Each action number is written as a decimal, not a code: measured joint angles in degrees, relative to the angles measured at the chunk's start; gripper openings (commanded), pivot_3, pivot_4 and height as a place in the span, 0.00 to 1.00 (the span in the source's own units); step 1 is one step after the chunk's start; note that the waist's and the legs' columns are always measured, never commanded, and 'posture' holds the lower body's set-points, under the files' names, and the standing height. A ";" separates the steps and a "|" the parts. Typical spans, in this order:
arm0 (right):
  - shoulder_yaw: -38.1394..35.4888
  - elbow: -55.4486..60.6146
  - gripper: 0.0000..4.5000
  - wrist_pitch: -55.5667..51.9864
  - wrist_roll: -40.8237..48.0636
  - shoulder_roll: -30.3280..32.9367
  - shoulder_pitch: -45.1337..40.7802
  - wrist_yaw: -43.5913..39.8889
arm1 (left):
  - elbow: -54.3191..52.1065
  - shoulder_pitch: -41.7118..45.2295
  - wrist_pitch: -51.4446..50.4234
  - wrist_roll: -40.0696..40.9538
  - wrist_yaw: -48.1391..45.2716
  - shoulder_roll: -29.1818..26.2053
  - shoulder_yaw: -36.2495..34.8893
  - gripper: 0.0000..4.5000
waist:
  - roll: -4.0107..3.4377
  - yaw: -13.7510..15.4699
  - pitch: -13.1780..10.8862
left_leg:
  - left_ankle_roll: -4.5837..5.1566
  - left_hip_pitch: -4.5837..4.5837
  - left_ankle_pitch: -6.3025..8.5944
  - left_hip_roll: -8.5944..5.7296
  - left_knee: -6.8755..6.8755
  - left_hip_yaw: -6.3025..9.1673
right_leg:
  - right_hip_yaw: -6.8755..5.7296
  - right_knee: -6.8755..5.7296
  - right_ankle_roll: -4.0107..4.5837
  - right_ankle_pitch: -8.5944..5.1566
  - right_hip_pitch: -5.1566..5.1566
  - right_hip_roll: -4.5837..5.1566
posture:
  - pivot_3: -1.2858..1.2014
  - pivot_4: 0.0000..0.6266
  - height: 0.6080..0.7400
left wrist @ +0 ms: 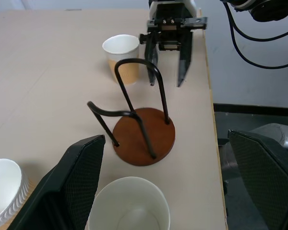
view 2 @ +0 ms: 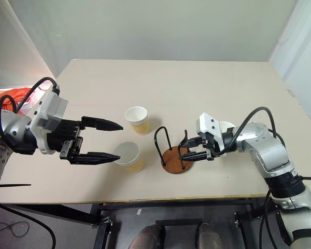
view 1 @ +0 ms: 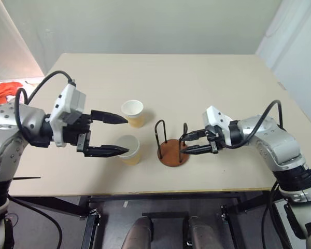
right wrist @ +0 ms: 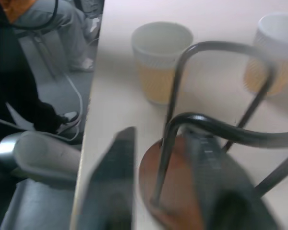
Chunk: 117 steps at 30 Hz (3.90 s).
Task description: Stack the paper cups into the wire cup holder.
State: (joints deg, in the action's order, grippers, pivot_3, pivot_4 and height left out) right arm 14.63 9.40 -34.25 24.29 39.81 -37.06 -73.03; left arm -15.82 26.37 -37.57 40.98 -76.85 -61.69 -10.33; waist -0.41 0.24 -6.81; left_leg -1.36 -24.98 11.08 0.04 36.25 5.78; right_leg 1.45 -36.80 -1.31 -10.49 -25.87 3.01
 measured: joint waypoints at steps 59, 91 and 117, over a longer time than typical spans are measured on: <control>-2.03 -19.83 0.01 23.36 -8.33 3.64 -29.56 -19.24 | -1.93 3.53 10.00 -7.87 3.18 -2.30 1.33 1.00 | -0.06 -0.42 -0.08 | -0.08 0.05 0.20 0.11 -0.17 0.08 | -0.09 0.00 0.26 -0.18 -0.04 -0.08 | 0.52 0.24 1.00; 4.97 -11.93 0.98 20.07 -9.97 0.76 -23.00 -16.89 | -3.64 -0.70 16.75 -16.78 -3.03 -8.27 9.07 1.00 | 0.00 -0.19 -0.06 | -0.06 0.04 0.24 0.05 -0.10 0.10 | -0.08 -0.12 0.49 -0.28 -0.08 -0.01 | 0.52 0.24 1.00; -11.96 -2.03 1.00 -7.47 6.79 -7.51 -22.40 9.02 | 8.76 8.68 30.28 -34.73 -10.65 1.74 27.13 0.49 | 0.04 -0.34 -0.03 | -0.01 -0.01 0.26 0.04 -0.07 0.13 | -0.11 -0.09 0.39 -0.22 -0.09 0.00 | 0.52 0.24 1.00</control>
State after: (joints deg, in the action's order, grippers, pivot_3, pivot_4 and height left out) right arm 2.67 7.37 -41.73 31.08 32.30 -59.46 -64.01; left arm -7.06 35.05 -7.29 6.26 -87.49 -59.95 16.79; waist -0.37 -0.10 -6.84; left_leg -1.37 -24.99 11.34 0.08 36.18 5.91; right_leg 1.34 -36.89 -0.92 -10.72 -25.96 3.00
